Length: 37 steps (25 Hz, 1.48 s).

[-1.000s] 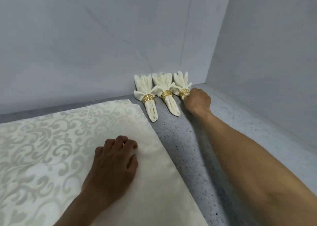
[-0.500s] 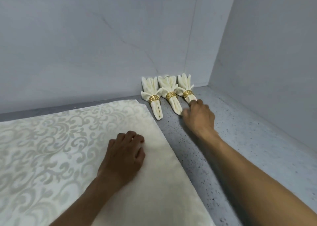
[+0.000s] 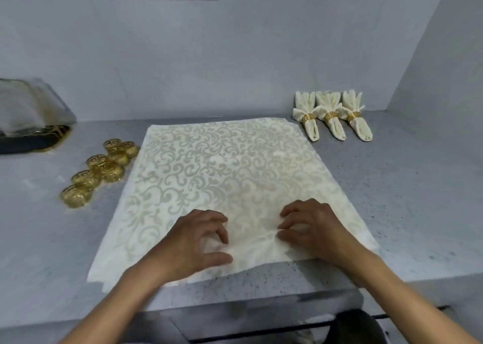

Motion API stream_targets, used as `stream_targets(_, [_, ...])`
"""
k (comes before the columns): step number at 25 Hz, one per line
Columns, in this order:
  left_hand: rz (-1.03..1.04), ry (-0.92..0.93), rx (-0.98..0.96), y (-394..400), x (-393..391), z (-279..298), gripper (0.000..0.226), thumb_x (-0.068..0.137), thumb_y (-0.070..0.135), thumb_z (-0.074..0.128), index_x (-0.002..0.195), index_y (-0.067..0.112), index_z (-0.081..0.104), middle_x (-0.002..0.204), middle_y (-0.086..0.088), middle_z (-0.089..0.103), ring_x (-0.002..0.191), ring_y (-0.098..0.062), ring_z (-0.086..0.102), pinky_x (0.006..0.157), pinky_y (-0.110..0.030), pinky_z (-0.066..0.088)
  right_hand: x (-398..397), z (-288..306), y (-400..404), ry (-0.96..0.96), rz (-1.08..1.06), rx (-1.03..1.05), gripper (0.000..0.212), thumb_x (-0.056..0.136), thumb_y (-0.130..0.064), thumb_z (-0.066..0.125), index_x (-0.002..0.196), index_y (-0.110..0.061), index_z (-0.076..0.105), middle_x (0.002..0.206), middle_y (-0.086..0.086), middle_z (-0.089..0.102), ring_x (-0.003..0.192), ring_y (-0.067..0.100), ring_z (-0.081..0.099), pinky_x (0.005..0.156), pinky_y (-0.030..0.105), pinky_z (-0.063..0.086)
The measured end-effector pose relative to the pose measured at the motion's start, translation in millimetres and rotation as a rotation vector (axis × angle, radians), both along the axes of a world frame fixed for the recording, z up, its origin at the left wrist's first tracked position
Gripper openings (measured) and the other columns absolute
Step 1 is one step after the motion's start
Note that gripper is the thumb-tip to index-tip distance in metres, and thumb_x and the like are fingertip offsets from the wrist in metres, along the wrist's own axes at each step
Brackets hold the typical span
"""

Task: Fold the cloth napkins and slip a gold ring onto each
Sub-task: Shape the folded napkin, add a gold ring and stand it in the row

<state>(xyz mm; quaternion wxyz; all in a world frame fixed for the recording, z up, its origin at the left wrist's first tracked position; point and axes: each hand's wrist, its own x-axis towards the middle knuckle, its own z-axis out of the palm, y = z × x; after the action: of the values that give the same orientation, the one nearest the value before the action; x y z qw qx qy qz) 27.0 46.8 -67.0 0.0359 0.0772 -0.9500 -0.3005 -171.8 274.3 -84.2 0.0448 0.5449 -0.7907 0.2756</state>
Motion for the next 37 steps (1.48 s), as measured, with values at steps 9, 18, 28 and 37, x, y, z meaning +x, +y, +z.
stream_targets(9, [0.274,0.164,-0.041,7.7,-9.8,17.3,0.023,0.104,0.033,0.043,0.085,0.024,0.053,0.064,0.008,0.055,0.060,-0.010,0.053,0.056,-0.020,0.032,20.9,17.8,-5.9,0.312,0.009,0.162,0.050,0.084,-0.048,0.063,0.128,-0.023,0.060,0.119,-0.006,0.069,0.096,0.017,0.065,0.080,0.037,0.052])
stream_targets(18, [0.290,-0.010,-0.475,39.9,-11.7,26.8,0.055,0.088,0.039,0.055,0.136,0.027,0.030,0.105,0.005,0.063,0.087,-0.020,0.062,0.073,-0.033,0.046,6.1,61.7,-21.8,0.016,-0.278,0.032,0.024,0.094,-0.013,0.043,0.110,-0.024,0.057,0.083,0.000,0.066,0.074,0.024,0.059,0.058,0.034,0.042])
stream_targets(28, [0.089,-0.329,-0.153,-47.5,48.2,71.6,0.010,0.092,0.030,0.062,0.089,0.039,0.063,0.092,0.023,0.065,0.088,0.004,0.059,0.071,-0.014,0.041,-18.8,60.4,36.9,-0.164,-0.225,0.410,0.013,0.081,-0.010,0.055,0.069,-0.014,0.060,0.063,-0.004,0.060,0.059,0.012,0.054,0.053,0.025,0.035])
stream_targets(37, [0.039,-0.587,0.208,-61.1,71.8,106.9,0.010,0.081,0.024,0.081,0.082,0.016,0.075,0.088,0.000,0.076,0.079,-0.012,0.070,0.073,-0.026,0.052,-27.9,113.1,56.5,-0.593,0.042,0.762,0.008,0.083,-0.019,0.068,0.087,-0.022,0.075,0.089,-0.007,0.074,0.086,0.012,0.069,0.085,0.032,0.053])
